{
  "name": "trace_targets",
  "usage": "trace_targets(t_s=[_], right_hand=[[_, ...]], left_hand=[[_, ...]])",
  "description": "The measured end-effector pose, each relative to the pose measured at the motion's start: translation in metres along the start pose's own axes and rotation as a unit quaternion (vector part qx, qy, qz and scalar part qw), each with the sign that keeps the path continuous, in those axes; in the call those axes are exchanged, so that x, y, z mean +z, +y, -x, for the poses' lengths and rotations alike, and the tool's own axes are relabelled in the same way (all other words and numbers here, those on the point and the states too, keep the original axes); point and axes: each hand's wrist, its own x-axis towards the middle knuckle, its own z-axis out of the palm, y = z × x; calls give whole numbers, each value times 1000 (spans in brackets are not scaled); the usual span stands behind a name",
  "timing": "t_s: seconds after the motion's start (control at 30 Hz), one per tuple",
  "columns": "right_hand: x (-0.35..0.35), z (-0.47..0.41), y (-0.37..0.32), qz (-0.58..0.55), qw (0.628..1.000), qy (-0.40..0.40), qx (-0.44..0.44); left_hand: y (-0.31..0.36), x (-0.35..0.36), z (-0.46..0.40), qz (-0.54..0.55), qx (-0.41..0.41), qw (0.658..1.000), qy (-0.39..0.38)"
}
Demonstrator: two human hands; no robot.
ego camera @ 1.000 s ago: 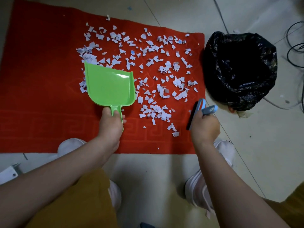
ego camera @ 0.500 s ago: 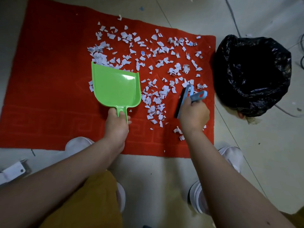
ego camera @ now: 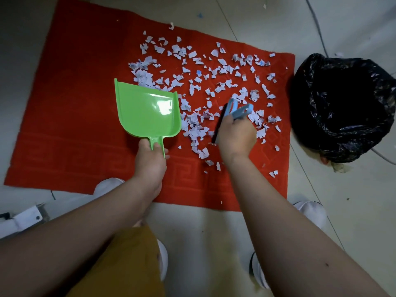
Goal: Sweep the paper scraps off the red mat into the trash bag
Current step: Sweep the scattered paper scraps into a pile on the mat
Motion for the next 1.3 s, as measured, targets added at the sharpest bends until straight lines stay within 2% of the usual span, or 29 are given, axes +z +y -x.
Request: trace_targets(t_s=[0.13,0.4,0.53,0.63,0.73,0.9,1.13,1.3], right_hand=[[-3,3,4,40,999,17,19],[31,8,-43,8,997,-73,-25],[20,-4,-38,-17,999,-25,-24],[17,-3,-31,21,1000,12,-8],[31,4,-42,43,999,-12,-11],[54,12,-79,3,996,-77,-33],[43,-3,-79,10,999,-19,-44],[59,6,-91,35,996,-63,-53]], left_hand=[[3,-7,-7,12,3,1000,14],[2,-12,-15,22,5,999,31],[3,-18,-21,28,-1,999,44],[5,-23,-24,39,2,998,52],[8,-25,-26,47,-2,997,57],[7,-27,-30,66,-6,995,69],[11,-40,-40,90,-16,991,97],[12,-44,-42,102,-16,989,105]])
